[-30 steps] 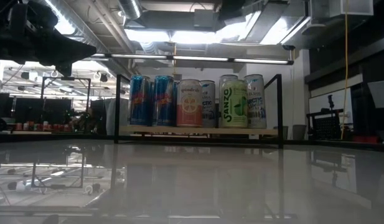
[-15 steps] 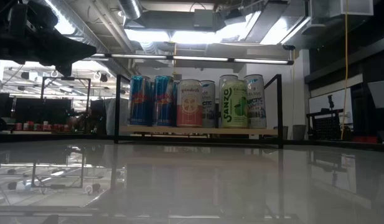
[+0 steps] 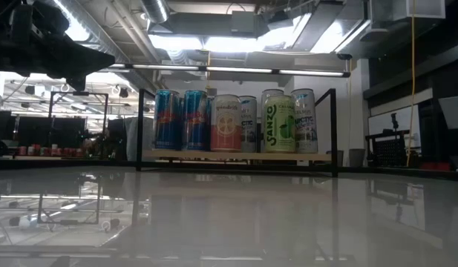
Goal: Place canned beverage on shelf
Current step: Return to Home Position
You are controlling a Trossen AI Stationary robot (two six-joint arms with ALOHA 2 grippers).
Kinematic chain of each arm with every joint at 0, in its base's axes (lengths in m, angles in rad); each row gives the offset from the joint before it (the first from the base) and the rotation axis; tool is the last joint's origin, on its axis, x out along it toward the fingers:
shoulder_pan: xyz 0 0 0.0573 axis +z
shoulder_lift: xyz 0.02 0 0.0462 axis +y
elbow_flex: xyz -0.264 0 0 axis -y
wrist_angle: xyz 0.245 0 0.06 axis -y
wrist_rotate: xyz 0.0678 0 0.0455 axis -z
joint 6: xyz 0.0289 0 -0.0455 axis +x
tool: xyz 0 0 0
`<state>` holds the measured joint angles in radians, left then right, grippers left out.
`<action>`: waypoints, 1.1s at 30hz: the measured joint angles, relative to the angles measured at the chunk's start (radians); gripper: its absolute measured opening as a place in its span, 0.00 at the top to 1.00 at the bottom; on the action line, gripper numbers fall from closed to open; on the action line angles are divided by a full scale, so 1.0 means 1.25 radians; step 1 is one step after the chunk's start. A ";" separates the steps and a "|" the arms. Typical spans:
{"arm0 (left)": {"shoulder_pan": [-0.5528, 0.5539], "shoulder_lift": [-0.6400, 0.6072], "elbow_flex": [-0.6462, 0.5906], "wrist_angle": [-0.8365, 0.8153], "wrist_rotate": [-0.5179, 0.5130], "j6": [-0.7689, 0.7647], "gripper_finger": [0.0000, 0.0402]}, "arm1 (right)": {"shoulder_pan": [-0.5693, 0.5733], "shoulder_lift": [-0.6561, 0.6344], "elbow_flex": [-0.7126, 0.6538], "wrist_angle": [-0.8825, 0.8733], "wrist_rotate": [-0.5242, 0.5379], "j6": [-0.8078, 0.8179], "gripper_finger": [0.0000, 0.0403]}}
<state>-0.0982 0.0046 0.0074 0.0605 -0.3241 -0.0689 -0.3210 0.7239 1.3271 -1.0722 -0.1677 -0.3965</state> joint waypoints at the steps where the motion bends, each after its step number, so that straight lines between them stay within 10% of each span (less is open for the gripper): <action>1: 0.000 0.000 0.000 0.000 0.000 0.000 1.00 | 0.000 -0.042 -0.044 0.011 -0.001 0.001 0.20; 19: 0.000 0.000 0.000 0.000 0.000 0.000 1.00 | 0.000 -0.522 -0.435 0.076 -0.071 0.182 0.95; 33: 0.000 0.000 0.000 0.000 0.000 0.000 1.00 | 0.000 -0.574 -0.477 0.147 -0.091 0.304 1.00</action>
<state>-0.0983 0.0044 0.0074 0.0608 -0.3244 -0.0689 -0.3214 0.0059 0.7311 -0.8883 -0.2817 -0.0171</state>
